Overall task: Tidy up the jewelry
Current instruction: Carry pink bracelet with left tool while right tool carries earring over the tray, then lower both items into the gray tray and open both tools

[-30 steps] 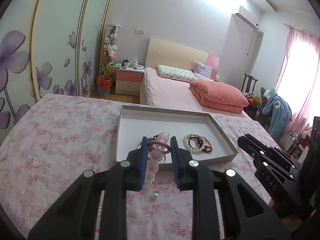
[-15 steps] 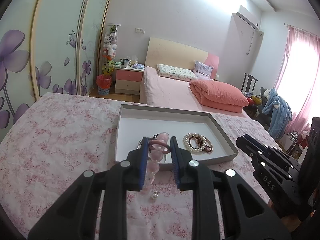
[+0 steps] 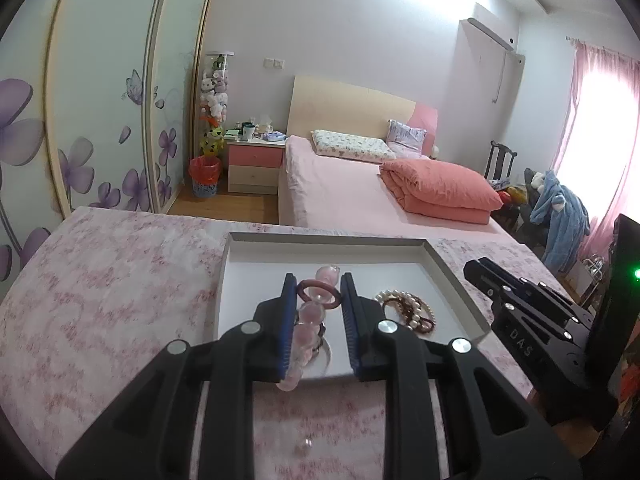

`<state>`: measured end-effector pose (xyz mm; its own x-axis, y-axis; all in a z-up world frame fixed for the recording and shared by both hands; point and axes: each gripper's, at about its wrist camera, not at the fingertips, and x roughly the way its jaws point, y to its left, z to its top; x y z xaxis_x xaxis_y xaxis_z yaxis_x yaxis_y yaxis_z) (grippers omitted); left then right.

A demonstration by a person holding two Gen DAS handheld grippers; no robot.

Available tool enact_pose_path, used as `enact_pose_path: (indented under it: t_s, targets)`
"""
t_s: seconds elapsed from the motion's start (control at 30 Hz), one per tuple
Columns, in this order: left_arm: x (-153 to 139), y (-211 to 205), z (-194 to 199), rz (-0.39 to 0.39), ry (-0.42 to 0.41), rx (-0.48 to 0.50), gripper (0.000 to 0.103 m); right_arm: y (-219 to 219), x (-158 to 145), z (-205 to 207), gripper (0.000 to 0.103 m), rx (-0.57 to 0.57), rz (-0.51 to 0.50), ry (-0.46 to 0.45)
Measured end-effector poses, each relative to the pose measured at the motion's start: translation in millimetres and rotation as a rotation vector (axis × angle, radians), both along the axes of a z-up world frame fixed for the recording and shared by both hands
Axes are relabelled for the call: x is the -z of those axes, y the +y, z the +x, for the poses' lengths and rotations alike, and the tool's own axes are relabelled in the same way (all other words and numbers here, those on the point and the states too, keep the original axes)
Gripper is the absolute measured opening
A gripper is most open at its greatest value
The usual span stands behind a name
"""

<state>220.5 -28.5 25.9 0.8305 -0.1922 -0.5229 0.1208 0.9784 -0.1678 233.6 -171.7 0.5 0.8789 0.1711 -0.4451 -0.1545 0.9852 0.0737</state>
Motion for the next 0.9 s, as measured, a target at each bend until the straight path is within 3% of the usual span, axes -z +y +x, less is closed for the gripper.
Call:
enact_pose_path:
  t_s: [0.5,0.57,0.67,0.9]
  targets:
    - [36.9,-12.2,59.3,0.0,0.085,0.01,0.023,4.6,38.7,51.5,0.014,-0.013,0.034,0.142]
    - [39.9,-11.2,63.0,-0.01,0.095,0.007,0.023,2.7,41.0,53.0,0.015,-0.016,0.048,0.163]
    - [38.7,-4.6,63.8,-0.026,0.092,-0.003,0.027,-3.1,39.7,51.8,0.026,-0.008,0.056,0.164]
    - [34.4,16.0,53.7,-0.038,0.094,-0.04,0.029,-17.5,34.1,34.9,0.026,0.012,0.077,0.151]
